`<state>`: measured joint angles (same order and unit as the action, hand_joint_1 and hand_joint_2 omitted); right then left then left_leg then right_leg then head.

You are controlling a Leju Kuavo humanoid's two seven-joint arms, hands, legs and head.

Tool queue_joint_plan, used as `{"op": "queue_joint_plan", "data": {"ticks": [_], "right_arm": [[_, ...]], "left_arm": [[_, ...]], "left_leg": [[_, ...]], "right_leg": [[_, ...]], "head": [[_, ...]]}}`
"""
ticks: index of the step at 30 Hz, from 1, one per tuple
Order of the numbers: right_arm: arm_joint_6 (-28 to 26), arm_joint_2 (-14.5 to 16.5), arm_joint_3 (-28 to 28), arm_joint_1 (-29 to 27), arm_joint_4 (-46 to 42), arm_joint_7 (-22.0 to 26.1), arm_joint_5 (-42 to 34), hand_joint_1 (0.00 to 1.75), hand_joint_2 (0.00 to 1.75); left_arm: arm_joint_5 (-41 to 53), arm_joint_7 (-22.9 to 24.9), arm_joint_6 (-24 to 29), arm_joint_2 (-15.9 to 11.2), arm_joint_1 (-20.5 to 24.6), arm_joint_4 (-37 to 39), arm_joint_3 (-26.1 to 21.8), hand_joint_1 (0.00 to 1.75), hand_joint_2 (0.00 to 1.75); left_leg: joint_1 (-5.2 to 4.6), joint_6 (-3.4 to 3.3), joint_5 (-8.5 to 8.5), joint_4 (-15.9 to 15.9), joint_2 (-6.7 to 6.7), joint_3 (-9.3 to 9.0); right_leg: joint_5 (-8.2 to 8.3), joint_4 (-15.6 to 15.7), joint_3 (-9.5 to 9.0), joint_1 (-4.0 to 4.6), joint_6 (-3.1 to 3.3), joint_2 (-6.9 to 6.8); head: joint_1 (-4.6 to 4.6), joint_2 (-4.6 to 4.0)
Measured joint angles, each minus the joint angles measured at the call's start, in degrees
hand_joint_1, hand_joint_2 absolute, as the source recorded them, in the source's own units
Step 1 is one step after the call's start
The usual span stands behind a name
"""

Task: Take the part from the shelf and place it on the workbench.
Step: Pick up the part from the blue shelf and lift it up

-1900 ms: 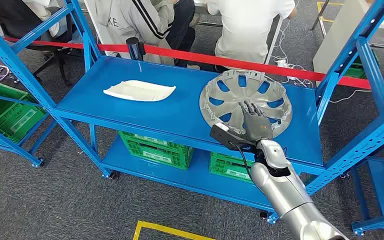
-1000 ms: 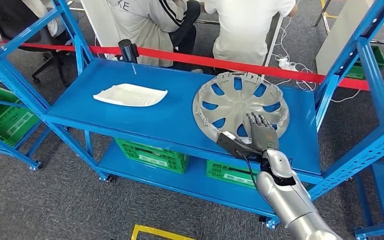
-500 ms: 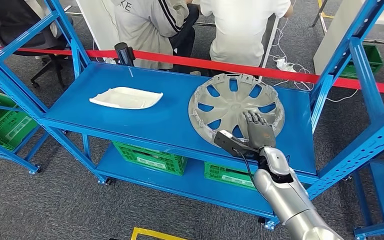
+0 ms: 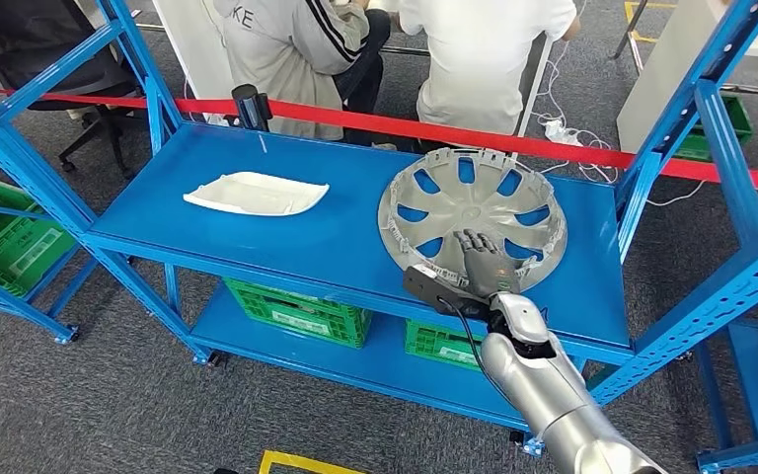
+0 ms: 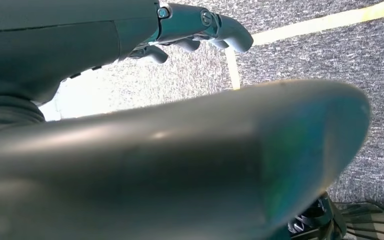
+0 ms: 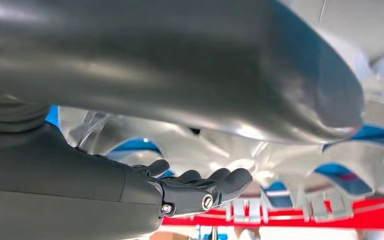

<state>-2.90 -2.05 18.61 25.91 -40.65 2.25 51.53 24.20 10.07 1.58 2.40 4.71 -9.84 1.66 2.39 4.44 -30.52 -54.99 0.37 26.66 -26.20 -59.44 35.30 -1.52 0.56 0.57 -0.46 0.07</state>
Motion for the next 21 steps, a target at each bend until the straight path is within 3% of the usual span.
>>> {"op": "queue_joint_plan", "data": {"ticks": [6, 10, 21], "right_arm": [[0.0, 0.5, 0.0, 0.4, 3.0, -1.0, -0.6, 0.0, 0.0], [0.4, 0.7, 0.0, 1.1, 4.2, -1.4, -1.5, 0.0, 1.75], [2.0, 0.7, 0.0, 2.3, 6.2, -1.4, -4.2, 0.0, 1.75]], "left_arm": [[0.6, 0.5, 0.0, 0.0, 0.1, 0.0, 0.0, 0.0, 0.0], [0.8, 0.6, 0.0, 0.0, 0.2, 0.0, 0.0, 0.0, 0.0], [1.0, 0.4, 0.0, 0.0, 0.4, 0.0, 0.0, 0.0, 0.0]], "left_leg": [[0.0, -0.08, -0.05, 0.0, 0.0, -0.02], [0.0, -0.11, -0.07, 0.0, 0.0, -0.12], [0.0, -0.24, -0.11, 0.0, -0.02, -0.47]], "right_leg": [[0.01, 0.1, -0.06, 0.0, -0.02, 0.0], [0.02, 0.2, -0.2, 0.01, -0.04, 0.01], [0.12, 0.5, -0.74, 0.04, -0.27, 0.03]], "head": [[0.0, 0.0], [0.01, 0.0], [0.0, 0.0]]}}
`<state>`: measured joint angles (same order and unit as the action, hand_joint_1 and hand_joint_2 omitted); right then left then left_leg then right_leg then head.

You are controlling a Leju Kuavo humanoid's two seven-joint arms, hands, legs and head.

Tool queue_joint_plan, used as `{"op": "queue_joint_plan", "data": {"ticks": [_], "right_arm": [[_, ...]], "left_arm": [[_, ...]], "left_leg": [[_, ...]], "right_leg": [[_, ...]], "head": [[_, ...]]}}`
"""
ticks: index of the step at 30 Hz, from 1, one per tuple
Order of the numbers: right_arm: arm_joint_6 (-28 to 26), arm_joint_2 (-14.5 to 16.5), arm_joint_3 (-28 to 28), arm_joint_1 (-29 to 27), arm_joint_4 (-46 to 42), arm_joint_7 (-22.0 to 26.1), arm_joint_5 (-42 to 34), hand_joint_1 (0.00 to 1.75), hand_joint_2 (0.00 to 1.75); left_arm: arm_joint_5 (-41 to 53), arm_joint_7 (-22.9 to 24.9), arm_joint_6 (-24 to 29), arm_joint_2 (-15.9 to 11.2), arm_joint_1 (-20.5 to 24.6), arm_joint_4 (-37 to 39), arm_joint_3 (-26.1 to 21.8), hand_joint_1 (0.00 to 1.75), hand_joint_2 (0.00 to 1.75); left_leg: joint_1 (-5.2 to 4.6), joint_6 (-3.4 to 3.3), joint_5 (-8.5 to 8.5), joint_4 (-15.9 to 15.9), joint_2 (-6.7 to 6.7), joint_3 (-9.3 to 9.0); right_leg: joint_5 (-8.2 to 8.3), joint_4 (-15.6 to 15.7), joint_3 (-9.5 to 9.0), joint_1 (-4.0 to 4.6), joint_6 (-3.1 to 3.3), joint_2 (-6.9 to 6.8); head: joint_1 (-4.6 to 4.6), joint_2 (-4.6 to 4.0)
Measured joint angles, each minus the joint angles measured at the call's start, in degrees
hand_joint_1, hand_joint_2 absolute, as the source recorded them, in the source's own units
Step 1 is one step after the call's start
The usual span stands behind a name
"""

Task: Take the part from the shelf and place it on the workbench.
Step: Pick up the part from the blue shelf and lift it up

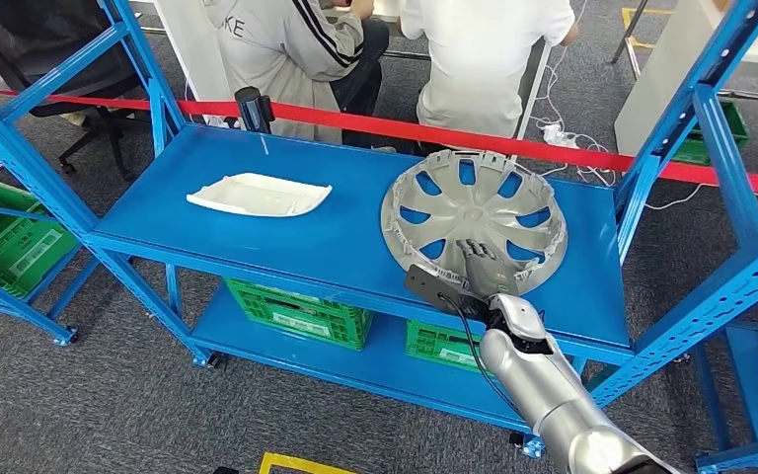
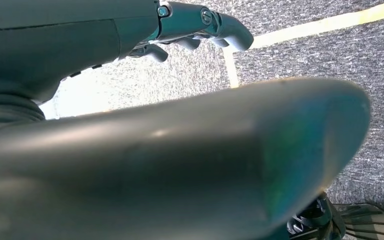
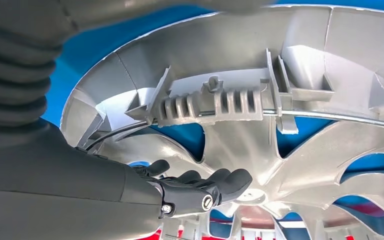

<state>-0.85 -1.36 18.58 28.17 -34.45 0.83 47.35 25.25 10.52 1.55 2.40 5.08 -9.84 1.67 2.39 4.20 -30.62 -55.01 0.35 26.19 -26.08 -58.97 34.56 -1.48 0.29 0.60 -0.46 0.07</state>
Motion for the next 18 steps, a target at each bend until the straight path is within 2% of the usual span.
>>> {"op": "queue_joint_plan", "data": {"ticks": [10, 14, 18], "right_arm": [[-0.1, -0.1, -0.1, 0.3, 0.6, 1.3, -1.6, 0.0, 1.75], [-0.2, -0.1, -0.1, 0.6, 0.6, 1.4, -1.8, 1.73, 1.75], [-0.4, -0.1, -0.1, 0.5, 0.6, 1.2, -2.4, 1.75, 1.75]], "left_arm": [[0.6, -0.4, 0.0, 0.0, 0.2, 0.0, 0.0, 0.0, 0.0], [0.6, -0.3, 0.0, 0.0, 0.3, 0.0, 0.0, 0.0, 0.0], [0.6, -0.1, 0.0, 0.0, 0.3, 0.0, 0.0, 0.0, 0.0]], "left_leg": [[0.0, -0.06, -0.03, 0.0, -0.05, -0.15], [0.0, -0.07, -0.03, 0.0, -0.08, -0.2], [-0.01, -0.08, -0.03, 0.0, -0.07, -0.21]], "right_leg": [[0.06, 0.2, -0.17, 0.0, -0.1, 0.12], [0.06, 0.2, -0.24, 0.04, -0.1, 0.13], [0.07, 0.2, -0.27, 0.06, -0.11, 0.11]], "head": [[0.0, 0.0], [0.0, 0.0], [0.0, 0.0]]}}
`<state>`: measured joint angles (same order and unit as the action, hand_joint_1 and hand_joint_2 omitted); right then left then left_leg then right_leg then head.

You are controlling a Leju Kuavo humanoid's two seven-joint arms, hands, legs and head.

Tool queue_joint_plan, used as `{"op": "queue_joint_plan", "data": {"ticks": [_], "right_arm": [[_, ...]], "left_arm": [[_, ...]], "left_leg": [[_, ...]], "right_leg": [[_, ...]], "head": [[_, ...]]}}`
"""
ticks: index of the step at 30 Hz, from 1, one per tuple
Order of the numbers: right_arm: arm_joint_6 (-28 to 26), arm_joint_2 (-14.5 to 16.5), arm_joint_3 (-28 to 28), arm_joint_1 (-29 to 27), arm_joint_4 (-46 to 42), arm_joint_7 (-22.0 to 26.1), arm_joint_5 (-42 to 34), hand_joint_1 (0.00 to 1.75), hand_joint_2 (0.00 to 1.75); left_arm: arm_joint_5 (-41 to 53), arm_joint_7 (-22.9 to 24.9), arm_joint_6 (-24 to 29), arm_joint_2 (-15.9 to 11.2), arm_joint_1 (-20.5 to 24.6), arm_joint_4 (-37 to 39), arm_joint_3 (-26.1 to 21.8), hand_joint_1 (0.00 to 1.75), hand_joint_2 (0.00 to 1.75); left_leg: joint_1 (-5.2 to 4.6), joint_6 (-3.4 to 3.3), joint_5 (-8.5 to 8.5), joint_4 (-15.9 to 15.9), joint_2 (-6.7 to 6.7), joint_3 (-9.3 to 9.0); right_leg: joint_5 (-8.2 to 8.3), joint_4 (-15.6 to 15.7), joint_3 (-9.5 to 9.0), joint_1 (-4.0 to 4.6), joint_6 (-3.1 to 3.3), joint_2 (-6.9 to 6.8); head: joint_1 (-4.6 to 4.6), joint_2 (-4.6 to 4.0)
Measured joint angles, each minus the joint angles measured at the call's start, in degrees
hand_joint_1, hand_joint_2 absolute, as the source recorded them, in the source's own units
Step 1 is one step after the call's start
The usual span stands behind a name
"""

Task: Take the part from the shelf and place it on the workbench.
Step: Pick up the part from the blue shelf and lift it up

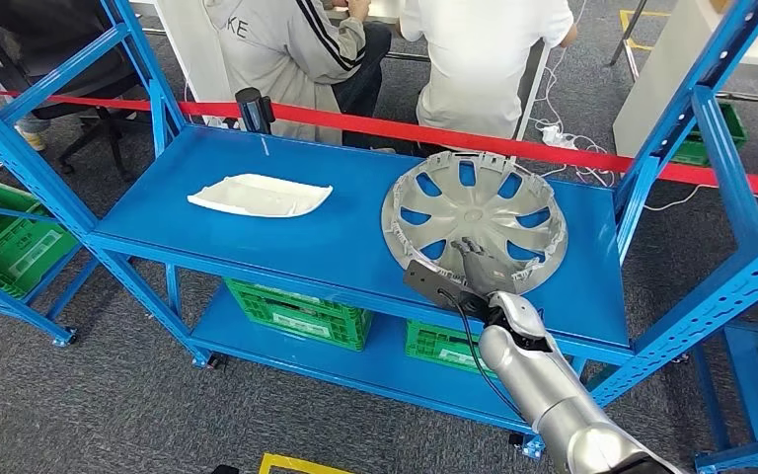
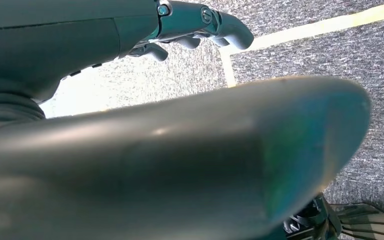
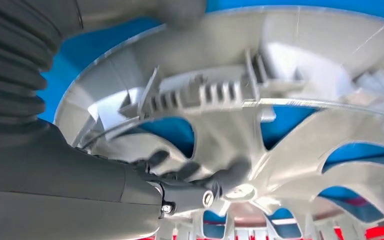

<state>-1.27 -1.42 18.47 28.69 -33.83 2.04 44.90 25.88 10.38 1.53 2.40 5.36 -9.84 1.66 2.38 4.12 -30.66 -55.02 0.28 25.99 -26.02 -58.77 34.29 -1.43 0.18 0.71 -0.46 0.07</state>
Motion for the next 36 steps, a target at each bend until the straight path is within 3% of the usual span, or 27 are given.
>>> {"op": "queue_joint_plan", "data": {"ticks": [36], "right_arm": [[-2.5, -0.1, -0.2, -0.5, 0.0, 1.2, -2.6, 1.75, 1.75]], "left_arm": [[0.4, -0.5, 0.0, 0.1, -0.1, 0.0, -0.1, 0.0, 0.0]], "left_leg": [[-0.06, -0.23, -0.1, 0.0, 0.0, -0.01]], "right_leg": [[0.0, 0.2, -0.09, 0.07, -0.05, 0.03]], "head": [[0.0, 0.0]]}}
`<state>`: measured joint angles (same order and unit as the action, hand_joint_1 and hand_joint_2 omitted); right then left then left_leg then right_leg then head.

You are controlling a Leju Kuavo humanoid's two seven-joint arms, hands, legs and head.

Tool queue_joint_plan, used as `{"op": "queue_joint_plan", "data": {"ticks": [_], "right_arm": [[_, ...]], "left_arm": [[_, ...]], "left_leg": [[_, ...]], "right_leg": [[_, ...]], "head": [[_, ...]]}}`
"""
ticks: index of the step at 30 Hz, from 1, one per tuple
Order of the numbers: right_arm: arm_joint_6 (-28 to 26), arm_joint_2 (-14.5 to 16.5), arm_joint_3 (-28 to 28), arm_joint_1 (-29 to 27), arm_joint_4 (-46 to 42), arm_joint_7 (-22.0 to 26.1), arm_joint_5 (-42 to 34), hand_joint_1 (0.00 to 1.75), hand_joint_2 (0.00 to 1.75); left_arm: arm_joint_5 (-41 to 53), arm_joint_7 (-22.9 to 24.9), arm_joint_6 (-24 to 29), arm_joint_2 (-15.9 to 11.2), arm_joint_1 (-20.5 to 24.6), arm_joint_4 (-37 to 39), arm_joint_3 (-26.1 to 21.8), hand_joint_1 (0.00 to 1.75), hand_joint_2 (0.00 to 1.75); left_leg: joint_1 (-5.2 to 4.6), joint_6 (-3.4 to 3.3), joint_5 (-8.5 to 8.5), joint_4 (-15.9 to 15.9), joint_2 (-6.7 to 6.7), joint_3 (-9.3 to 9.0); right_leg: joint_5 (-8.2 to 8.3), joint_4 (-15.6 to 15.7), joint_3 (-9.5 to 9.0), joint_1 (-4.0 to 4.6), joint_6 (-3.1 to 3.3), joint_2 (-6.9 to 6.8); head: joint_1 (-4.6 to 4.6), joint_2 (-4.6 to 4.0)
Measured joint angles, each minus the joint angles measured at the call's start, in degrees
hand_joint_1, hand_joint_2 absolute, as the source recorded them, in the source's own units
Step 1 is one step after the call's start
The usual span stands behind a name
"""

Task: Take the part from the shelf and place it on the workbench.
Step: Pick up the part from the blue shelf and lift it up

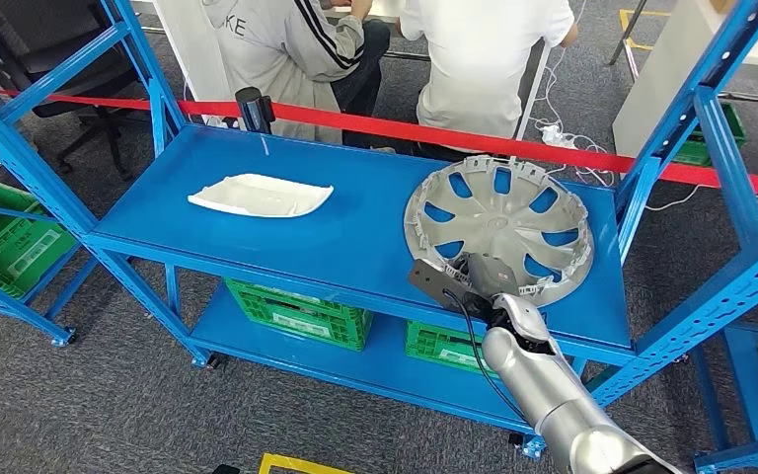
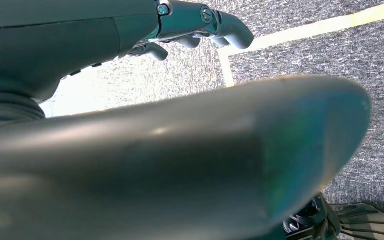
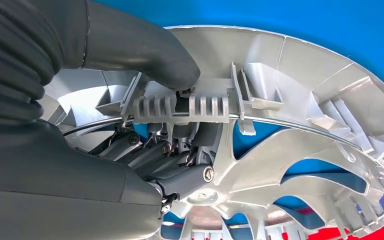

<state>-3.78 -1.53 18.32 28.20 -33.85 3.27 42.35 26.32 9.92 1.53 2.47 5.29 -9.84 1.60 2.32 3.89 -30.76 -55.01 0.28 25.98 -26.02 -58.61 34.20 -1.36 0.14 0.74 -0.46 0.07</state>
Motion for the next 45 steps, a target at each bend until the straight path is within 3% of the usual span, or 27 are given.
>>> {"op": "queue_joint_plan", "data": {"ticks": [5, 10, 17, 25, 34, 45], "right_arm": [[-1.1, 0.3, -0.1, -0.6, -2.2, 3.1, -1.4, 1.75, 1.75], [0.5, 1.5, 0.9, -0.4, -10.4, 5.0, -4.0, 1.75, 1.75], [2.6, 2.7, 6.6, 2.6, -25.1, 5.8, -9.1, 1.75, 1.75], [2.9, 4.3, 13.6, 4.8, -37.1, 5.5, -9.3, 1.75, 1.75], [1.1, 4.4, 18.0, 4.9, -43.2, 5.6, -8.7, 1.75, 1.75], [1.0, 4.4, 19.4, 4.9, -45.3, 5.6, -8.7, 1.75, 1.75]], "left_arm": [[0.0, -0.6, 0.0, 0.0, -0.2, 0.0, -0.4, 0.0, 0.0], [-0.1, -1.7, 0.1, -0.2, -0.6, 0.0, -1.1, 0.0, 0.0], [0.0, -2.4, 1.0, -0.3, -1.2, 0.0, -1.8, 0.0, 0.0], [-0.1, -2.2, 1.7, -0.3, -1.3, 0.0, -2.6, 0.0, 0.0], [0.1, -2.1, 1.9, -0.3, -1.5, 0.0, -2.8, 0.0, 0.0], [0.2, -2.2, 1.9, -0.3, -1.5, 0.0, -2.8, 0.0, 0.0]], "left_leg": [[0.02, 0.0, 0.0, 0.0, -0.02, 0.07], [0.07, 0.02, 0.03, 0.0, -0.01, 0.16], [0.07, 0.02, 0.06, 0.0, 0.0, 0.27], [0.05, 0.01, 0.05, 0.0, 0.03, 0.32], [0.02, 0.0, 0.05, 0.0, 0.08, 0.36], [0.03, 0.0, 0.05, 0.0, 0.08, 0.35]], "right_leg": [[0.01, 0.0, 0.03, -0.07, -0.02, 0.03], [0.02, 0.0, 0.12, -0.09, -0.02, 0.03], [0.02, 0.0, 0.23, -0.04, -0.01, 0.06], [0.01, 0.0, 0.25, 0.03, -0.02, 0.01], [0.01, 0.0, 0.25, 0.02, -0.02, -0.07], [0.01, 0.0, 0.25, 0.02, -0.02, -0.07]], "head": [[0.0, 0.0], [0.0, 0.0], [0.0, 0.0], [0.0, 0.0], [-0.01, 0.0], [0.0, 0.0]]}}
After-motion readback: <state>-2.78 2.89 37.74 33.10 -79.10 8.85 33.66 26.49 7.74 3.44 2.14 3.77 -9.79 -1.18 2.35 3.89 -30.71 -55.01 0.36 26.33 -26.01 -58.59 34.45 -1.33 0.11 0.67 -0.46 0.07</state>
